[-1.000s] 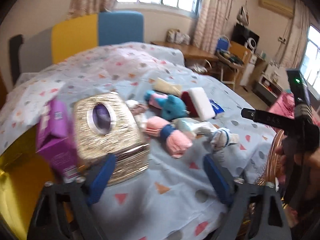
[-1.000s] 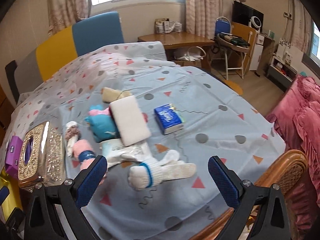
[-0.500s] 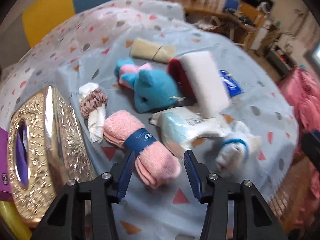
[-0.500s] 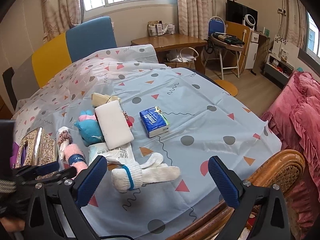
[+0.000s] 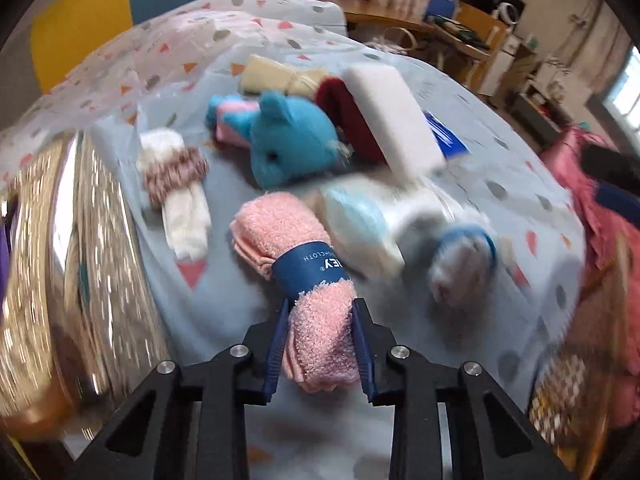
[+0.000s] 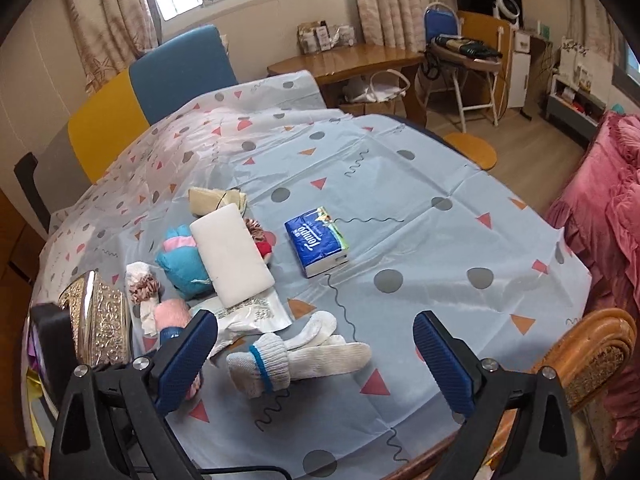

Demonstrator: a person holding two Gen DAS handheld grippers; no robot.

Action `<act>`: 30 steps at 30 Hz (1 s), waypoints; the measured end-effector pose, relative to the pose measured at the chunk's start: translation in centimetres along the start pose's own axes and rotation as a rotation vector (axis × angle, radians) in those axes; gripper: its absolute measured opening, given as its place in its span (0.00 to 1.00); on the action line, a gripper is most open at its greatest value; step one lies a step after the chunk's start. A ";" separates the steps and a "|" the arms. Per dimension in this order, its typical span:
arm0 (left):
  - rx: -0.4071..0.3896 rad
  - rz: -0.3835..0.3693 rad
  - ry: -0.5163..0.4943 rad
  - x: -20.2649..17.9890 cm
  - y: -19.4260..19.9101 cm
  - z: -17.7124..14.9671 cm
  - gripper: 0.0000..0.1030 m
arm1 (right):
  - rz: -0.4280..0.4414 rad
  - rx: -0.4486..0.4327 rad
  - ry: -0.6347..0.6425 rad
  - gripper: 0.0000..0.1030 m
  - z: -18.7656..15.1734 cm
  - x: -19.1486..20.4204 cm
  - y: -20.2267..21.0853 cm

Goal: Organize soft objects
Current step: 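Grasp the pink towel roll with the left gripper while the right tool nears the sponge, then carry the pink towel into the gold tray while the right gripper grasps the white sponge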

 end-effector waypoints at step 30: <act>-0.135 -0.099 -0.013 -0.4 5.5 -0.5 0.31 | 0.129 0.130 0.070 0.51 0.7 7.3 -11.0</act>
Point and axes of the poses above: each gripper's, at about its wrist camera, not at the fingertips, and y roughly against the way its jaws point, x to its left, z to its top, the point moved 7 cm from there along -y, roughly the way its jaws point, and after that the axes turned 8 degrees about -x, right-handed, at the moved point
